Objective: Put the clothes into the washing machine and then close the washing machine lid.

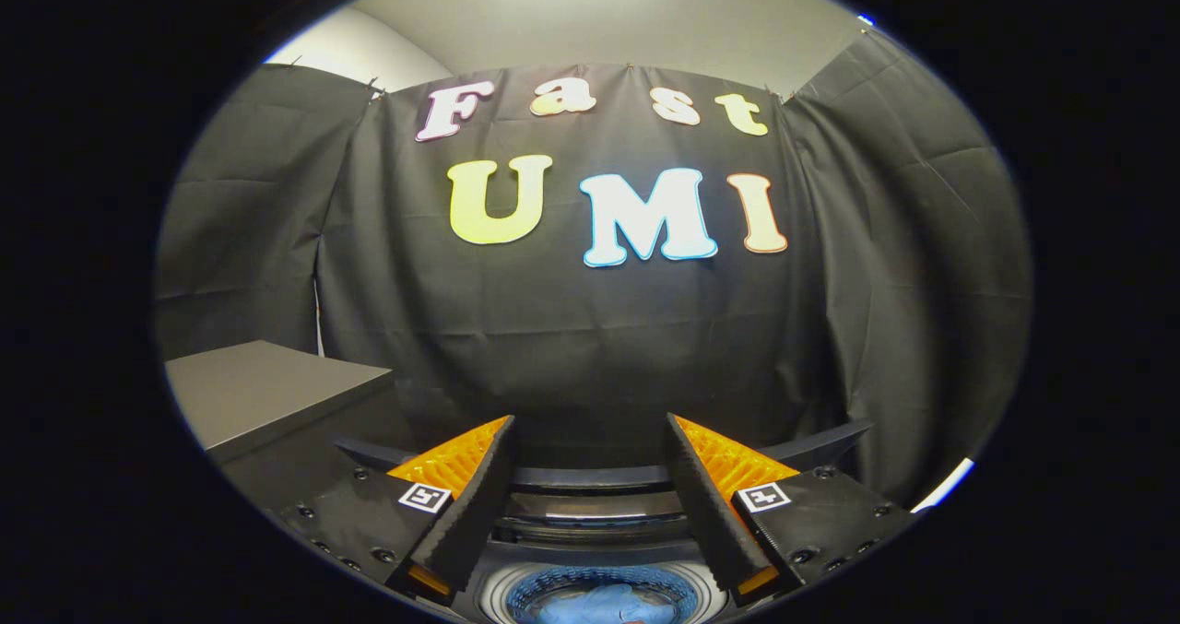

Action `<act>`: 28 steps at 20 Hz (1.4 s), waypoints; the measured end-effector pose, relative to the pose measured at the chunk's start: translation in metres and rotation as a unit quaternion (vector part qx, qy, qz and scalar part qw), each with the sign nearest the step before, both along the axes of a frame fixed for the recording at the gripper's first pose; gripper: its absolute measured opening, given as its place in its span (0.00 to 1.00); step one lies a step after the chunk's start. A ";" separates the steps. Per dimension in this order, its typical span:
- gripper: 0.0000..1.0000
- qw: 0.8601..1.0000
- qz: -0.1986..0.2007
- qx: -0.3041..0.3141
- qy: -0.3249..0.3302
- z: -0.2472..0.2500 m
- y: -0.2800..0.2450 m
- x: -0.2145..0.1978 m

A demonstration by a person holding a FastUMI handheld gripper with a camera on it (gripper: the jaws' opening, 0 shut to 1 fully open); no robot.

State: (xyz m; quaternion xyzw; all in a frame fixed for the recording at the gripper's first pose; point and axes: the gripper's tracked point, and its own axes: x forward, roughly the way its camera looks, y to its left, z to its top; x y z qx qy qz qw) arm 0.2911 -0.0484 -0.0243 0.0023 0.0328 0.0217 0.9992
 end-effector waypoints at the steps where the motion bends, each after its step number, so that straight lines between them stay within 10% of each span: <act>1: 0.97 1.000 0.000 0.000 -0.002 -0.001 0.000 -0.002; 28: 0.97 0.998 -0.005 0.012 0.057 -0.089 0.003 -0.108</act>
